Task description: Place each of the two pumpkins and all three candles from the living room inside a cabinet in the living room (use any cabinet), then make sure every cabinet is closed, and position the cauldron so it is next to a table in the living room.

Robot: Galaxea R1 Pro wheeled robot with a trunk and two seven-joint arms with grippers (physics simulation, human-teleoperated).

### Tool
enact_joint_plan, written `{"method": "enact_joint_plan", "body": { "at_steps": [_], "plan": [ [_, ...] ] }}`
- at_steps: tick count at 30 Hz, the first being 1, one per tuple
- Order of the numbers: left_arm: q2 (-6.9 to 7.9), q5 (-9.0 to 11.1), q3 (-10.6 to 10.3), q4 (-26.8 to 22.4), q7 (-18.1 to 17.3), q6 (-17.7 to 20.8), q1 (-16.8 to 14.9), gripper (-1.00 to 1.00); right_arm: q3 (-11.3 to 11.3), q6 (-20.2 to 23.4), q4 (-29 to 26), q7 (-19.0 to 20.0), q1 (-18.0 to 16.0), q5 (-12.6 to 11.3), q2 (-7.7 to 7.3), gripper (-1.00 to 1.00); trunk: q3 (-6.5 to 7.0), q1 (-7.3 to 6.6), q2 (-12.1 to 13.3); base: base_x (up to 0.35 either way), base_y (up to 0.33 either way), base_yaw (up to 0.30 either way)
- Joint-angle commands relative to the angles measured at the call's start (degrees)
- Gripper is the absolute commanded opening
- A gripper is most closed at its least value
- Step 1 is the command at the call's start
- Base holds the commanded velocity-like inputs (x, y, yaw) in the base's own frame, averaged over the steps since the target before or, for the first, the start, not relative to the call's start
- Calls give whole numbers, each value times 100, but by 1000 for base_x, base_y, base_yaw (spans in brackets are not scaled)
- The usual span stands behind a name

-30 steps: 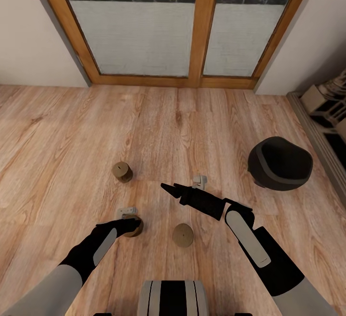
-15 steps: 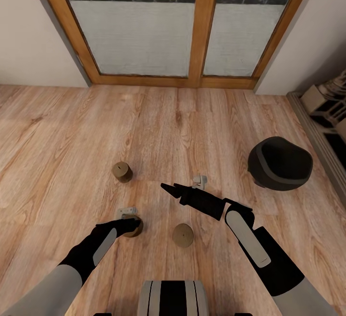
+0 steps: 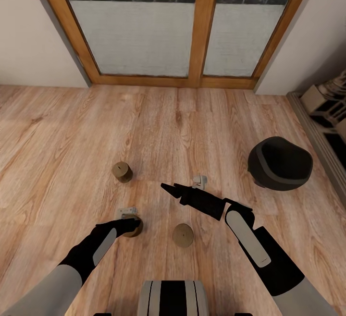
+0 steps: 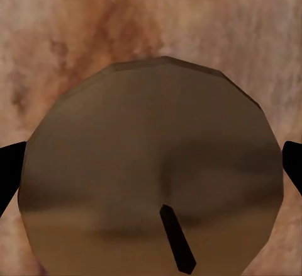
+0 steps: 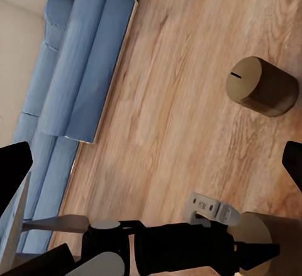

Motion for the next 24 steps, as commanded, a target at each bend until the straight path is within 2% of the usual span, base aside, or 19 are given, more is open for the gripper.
{"method": "enact_joint_plan", "body": {
  "at_steps": [1,9,15,18,21,24],
  "plan": [
    [9,58,-33,-10,49,19,-2,-100,3,20,-2,-2,-2,-28,-2,100,19,-3,0,0,0,0],
    [24,91,11,-33,6,49,-1,-100,4,16,-2,-14,1,-23,4,100,196,-24,11,0,0,0],
    [113,133,89,-100,-20,179,-6,-100,-2,11,9,-34,1,34,-3,100,329,-40,19,0,0,0],
    [147,127,267,-241,-16,576,-8,-100,-4,11,14,-39,0,79,-3,100,395,-47,23,0,0,0],
    [344,148,599,-654,-33,1175,-5,-100,-5,11,59,-44,1,93,-3,100,462,-55,27,0,0,0],
    [462,153,891,-897,-37,1576,-4,-100,-5,11,138,-45,1,99,-3,100,528,-63,31,0,0,0]
  ]
}}
